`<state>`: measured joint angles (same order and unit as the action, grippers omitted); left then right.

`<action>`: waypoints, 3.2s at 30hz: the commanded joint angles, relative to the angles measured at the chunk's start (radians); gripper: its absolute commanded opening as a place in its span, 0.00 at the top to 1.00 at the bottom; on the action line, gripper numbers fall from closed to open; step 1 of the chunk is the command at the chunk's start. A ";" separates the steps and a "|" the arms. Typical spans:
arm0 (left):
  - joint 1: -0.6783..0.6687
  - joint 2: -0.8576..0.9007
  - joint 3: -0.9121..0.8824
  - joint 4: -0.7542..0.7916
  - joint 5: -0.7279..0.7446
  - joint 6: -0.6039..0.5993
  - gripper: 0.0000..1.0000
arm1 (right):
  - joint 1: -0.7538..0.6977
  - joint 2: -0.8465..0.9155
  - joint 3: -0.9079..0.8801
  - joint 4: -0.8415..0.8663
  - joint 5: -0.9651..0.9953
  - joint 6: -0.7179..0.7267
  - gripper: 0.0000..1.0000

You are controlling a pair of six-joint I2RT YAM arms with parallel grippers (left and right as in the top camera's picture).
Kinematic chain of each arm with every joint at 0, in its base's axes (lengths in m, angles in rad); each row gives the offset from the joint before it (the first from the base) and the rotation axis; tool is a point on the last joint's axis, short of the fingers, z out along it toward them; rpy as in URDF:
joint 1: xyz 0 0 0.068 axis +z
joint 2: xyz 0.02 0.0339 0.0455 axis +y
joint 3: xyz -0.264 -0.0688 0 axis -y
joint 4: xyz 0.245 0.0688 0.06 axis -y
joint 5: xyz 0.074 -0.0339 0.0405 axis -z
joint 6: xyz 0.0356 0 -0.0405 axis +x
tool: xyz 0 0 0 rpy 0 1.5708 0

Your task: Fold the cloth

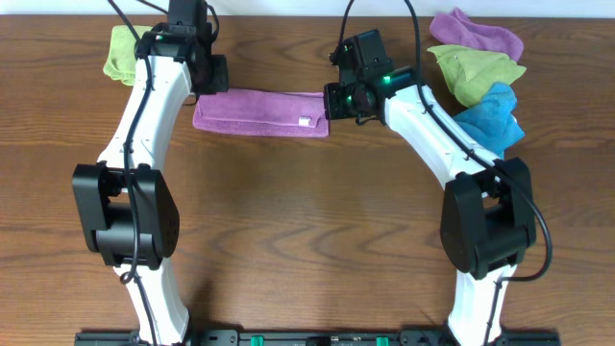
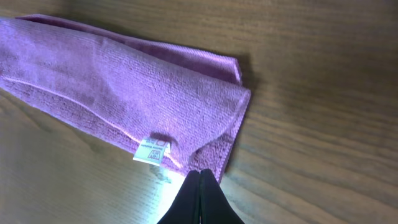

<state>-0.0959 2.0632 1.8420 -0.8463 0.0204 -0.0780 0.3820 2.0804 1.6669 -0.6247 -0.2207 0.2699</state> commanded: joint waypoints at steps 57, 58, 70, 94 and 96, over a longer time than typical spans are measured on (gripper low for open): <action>-0.069 0.208 -0.137 0.046 0.082 -0.035 0.94 | -0.002 0.208 0.034 -0.039 0.164 -0.130 0.98; -0.091 0.208 -0.137 0.046 0.082 -0.043 0.94 | -0.011 0.203 0.034 -0.047 0.164 -0.138 0.98; -0.186 0.208 -0.137 0.053 0.050 -0.077 0.94 | -0.041 0.164 0.034 -0.083 0.164 -0.212 0.98; -0.105 0.208 -0.137 0.061 -0.020 0.034 0.94 | -0.047 -0.069 0.034 -0.146 -0.023 -0.235 0.47; -0.105 0.208 -0.137 0.061 -0.019 0.034 0.94 | -0.074 -0.119 0.034 -0.164 -0.053 -0.254 0.35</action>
<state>-0.2165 2.2593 1.7264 -0.7841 0.0444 -0.0689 0.3389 2.0426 1.6985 -0.7757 -0.2218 0.0395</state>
